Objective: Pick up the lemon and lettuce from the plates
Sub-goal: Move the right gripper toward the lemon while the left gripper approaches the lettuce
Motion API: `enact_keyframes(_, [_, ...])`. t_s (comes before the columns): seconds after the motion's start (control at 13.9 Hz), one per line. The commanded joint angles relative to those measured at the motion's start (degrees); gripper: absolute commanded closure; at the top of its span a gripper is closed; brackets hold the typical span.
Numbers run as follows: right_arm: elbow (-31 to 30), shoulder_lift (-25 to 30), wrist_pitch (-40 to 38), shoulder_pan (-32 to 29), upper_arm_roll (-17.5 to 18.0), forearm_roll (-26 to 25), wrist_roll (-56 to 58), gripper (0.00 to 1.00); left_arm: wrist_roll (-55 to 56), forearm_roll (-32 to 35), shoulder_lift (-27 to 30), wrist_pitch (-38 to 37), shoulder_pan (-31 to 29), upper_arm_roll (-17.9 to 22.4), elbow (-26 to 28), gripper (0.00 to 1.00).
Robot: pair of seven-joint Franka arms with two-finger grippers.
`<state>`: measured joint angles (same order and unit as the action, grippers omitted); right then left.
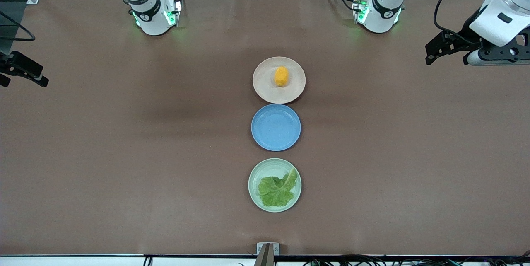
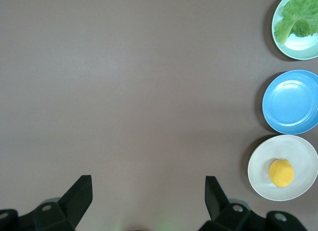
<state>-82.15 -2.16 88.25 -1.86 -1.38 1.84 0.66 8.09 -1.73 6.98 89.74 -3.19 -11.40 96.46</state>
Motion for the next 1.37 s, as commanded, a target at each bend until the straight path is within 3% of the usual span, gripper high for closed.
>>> enact_keyframes(0.0, [-2.0,1.9,0.8,-0.2,0.3,-1.0,-0.1,0.0,-0.2,-0.5,-0.5,-0.9,-0.1,-0.2,-1.1,0.0])
enact_keyframes(0.14, [-2.0,1.9,0.6,-0.2,0.3,-1.0,-0.1,0.0,-0.1,-0.4,-0.8,-0.8,0.0,-0.2,-1.8,0.0])
enact_keyframes(0.36, [-2.1,1.9,0.5,-0.2,0.4,-1.0,-0.2,0.0,0.3,-0.2,-7.0,-0.9,0.6,-0.7,-8.0,0.0])
enact_keyframes(0.58, [-2.1,1.9,-0.6,1.8,0.6,-0.9,-0.9,0.0,0.9,0.0,-12.7,0.7,3.1,-1.9,-8.6,0.0])
enact_keyframes(0.72, [-2.5,2.1,-2.5,7.6,0.7,-0.6,-7.9,0.0,1.0,0.0,-15.8,4.7,6.4,-1.9,-8.0,0.0])
enact_keyframes(1.01, [-5.3,0.7,-0.5,27.3,0.6,-0.9,-34.4,0.0,2.7,-0.1,-24.5,12.7,12.2,-1.9,-7.9,0.0])
enact_keyframes(1.15, [-11.2,-0.4,7.2,35.0,0.7,-0.6,-38.6,0.0,6.8,0.2,-29.1,16.9,15.7,-1.8,-7.9,0.0])
enact_keyframes(1.29, [-19.1,-1.5,20.1,42.5,0.7,0.1,-47.4,0.0,10.1,4.1,-34.5,25.4,20.0,-1.8,-8.2,0.0])
